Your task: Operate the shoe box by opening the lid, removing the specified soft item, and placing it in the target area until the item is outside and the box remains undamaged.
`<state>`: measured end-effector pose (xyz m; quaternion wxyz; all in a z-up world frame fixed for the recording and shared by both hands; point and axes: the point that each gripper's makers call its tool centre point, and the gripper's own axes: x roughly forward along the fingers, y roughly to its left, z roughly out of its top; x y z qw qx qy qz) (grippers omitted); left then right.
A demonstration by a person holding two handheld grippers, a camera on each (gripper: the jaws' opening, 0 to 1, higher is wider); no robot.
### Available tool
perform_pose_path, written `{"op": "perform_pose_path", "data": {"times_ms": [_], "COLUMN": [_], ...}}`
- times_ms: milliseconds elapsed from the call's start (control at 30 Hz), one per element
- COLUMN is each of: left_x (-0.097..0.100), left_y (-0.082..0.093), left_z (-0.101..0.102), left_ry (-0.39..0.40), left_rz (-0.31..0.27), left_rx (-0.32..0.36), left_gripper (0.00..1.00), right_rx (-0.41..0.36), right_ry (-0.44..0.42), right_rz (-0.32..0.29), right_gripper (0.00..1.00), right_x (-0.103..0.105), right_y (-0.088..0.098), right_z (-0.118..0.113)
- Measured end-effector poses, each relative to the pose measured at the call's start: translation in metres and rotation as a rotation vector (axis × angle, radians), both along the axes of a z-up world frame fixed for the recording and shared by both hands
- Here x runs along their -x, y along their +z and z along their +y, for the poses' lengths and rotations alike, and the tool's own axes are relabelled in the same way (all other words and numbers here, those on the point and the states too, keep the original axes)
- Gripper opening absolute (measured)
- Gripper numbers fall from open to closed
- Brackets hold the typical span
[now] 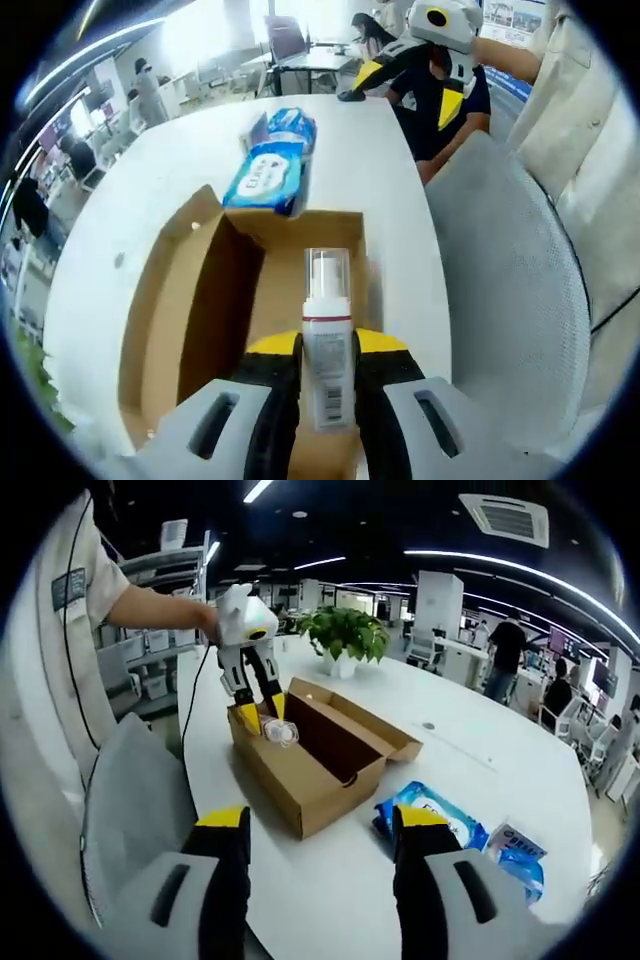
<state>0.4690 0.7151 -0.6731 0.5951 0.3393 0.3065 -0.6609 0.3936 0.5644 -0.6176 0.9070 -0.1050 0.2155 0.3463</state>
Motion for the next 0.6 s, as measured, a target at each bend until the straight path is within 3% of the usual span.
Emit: {"op": "perform_pose_path", "data": {"times_ms": [600], "left_x": [0.042], "left_y": [0.035], "left_z": [-0.038], "left_ry": [-0.072], "left_rz": [0.006], "left_rx": [0.184], "left_gripper": [0.17], "right_rx": [-0.047], "right_ry": [0.097], "right_rz": [-0.004], "right_gripper": [0.37], "right_x": [0.003], "right_y": [0.007], "right_z": [0.029]}}
